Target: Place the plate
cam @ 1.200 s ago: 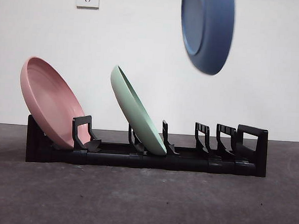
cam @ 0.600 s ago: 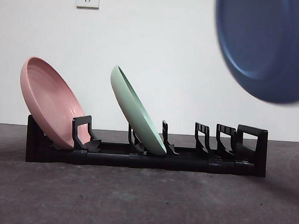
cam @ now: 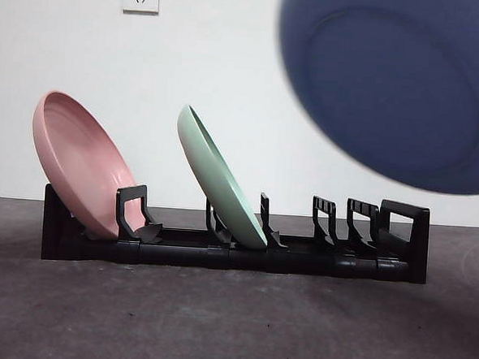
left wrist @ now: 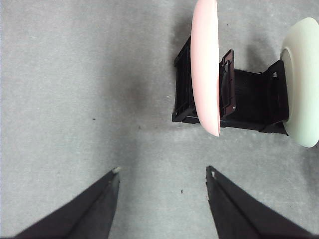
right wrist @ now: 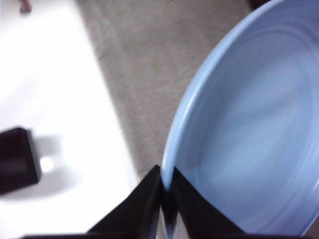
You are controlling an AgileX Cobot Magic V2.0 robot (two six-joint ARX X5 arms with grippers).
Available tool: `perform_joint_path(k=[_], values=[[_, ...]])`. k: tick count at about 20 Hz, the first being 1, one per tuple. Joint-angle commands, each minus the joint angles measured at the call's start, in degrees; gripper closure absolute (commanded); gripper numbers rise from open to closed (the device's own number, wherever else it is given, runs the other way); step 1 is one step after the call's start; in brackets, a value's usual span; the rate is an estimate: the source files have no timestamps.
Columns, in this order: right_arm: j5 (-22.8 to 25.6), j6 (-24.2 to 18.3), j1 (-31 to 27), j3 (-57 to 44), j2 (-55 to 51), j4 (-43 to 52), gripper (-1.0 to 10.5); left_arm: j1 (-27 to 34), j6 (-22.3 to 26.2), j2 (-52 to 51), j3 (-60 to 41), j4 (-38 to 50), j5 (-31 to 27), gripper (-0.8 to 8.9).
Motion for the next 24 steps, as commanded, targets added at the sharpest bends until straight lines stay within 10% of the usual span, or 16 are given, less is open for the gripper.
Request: perform_joint_path(k=[1,21,24], values=[[3.5,-0.9,6.4,0.8,5.2,2.1,9.4,0.0,0.3,0.5,1.4,0.4,0.1,5.34],[6.8,-6.9,3.9,0.8,38.3,18.4,9.4,0.0,0.4,0.5,1.4,0.4,0.1,5.34],[5.8,-6.8,4.0,0.8,38.4,18.8,7.9,0.0,0.4,0.5,1.4,0.5,0.1,5.34]])
